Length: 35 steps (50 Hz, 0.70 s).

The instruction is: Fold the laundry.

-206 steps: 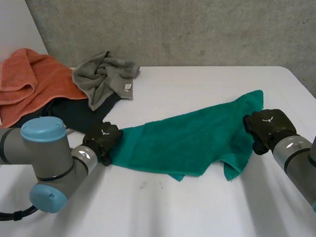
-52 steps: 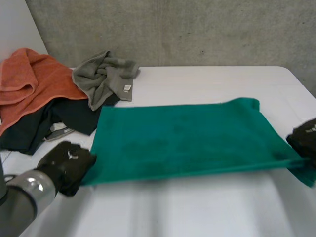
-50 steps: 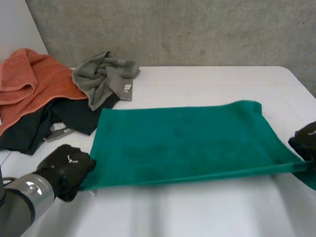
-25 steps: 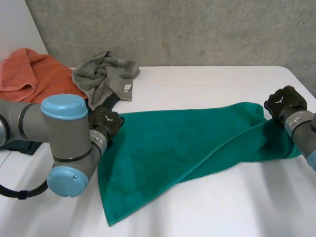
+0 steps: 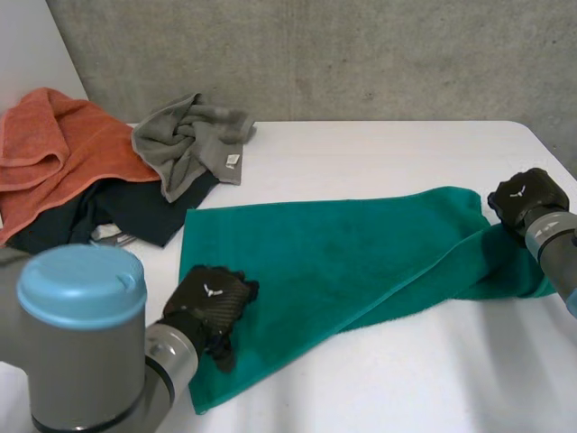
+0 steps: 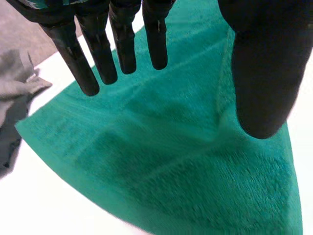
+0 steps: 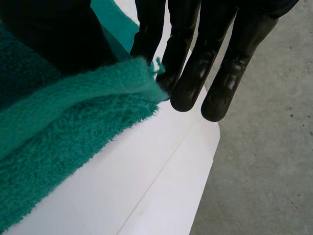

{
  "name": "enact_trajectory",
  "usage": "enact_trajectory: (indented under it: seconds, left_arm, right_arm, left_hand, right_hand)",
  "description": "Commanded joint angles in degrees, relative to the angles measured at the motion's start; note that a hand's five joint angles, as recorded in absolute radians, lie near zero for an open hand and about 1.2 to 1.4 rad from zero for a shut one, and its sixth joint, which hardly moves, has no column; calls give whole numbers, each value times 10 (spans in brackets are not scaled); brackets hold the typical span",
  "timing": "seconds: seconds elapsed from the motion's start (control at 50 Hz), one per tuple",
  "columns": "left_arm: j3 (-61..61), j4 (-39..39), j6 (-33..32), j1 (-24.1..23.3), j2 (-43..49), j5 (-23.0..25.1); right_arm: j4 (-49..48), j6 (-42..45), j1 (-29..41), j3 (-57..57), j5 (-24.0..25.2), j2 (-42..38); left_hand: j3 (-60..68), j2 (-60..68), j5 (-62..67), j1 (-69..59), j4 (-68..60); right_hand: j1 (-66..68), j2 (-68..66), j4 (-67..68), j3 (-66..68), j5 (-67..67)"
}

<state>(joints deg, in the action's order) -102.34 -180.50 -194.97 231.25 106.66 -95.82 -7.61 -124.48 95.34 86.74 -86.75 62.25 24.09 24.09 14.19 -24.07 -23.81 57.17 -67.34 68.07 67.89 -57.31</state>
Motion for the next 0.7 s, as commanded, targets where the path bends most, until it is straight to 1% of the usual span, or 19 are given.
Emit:
enact_trajectory:
  seconds: [0.02, 0.12, 0.22, 0.5, 0.7]
  left_arm:
    - [-16, -57, -7, 4, 30, -13]
    - [-15, -56, -7, 3, 35, -9]
    - [-15, -54, -7, -3, 34, -9]
    - [-22, -7, -4, -10, 2, -12]
    - [-22, -8, 0, -8, 23, -12]
  right_arm:
    - [0, 0, 0, 12, 2, 0]
    - [-1, 0, -1, 13, 2, 0]
    - [0, 0, -1, 14, 2, 1]
    - [-1, 0, -2, 29, 3, 3]
    - [-1, 0, -2, 32, 3, 3]
  left_hand:
    - [122, 122, 121, -122, -125]
    - [157, 157, 156, -157, -160]
    - [220, 220, 218, -220, -222]
    - [215, 215, 213, -215, -217]
    - [236, 236, 235, -236, -239]
  right_hand:
    - [228, -127, 119, 121, -127]
    - [228, -127, 119, 121, -127]
    - [228, -127, 119, 121, -127]
    - [228, -127, 119, 121, -127]
    - [228, -127, 119, 121, -127]
